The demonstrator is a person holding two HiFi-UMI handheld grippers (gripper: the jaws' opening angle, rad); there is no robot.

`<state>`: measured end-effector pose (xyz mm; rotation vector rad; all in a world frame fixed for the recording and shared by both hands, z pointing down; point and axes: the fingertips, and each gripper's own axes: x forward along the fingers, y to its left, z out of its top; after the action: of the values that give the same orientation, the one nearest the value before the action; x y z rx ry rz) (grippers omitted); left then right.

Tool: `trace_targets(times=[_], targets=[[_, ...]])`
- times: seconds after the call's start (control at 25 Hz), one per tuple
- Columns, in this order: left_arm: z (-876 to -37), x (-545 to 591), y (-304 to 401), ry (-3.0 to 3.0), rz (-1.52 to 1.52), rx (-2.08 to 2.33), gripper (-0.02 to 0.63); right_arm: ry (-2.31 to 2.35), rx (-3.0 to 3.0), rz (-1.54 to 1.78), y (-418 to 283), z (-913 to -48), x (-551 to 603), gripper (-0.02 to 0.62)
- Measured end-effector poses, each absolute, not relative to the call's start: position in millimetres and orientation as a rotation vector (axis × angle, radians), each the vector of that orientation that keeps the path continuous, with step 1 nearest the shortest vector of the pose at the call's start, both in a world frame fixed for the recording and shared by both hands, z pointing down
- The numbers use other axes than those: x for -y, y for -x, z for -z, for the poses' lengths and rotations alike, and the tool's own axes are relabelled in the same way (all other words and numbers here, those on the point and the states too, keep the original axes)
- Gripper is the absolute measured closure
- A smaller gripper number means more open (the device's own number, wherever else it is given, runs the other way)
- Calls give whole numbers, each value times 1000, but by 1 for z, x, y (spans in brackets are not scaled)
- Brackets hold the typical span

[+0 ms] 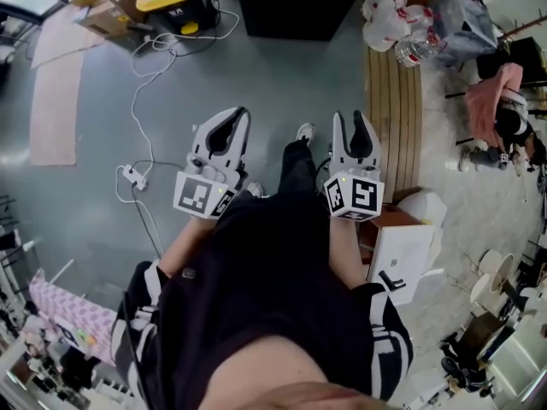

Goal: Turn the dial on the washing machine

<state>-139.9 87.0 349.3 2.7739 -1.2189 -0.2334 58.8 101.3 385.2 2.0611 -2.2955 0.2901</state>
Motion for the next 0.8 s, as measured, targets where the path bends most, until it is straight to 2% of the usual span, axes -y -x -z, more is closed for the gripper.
trace_targets(times=[0.48,0.8], targets=[[-323,50,57,-2731,204,1386,571,-1913,2389,-196,-144,-377,99,416],[-329,109,36,-2723,205,1352,572,-1895,2308,-242,-168,-426,205,359]])
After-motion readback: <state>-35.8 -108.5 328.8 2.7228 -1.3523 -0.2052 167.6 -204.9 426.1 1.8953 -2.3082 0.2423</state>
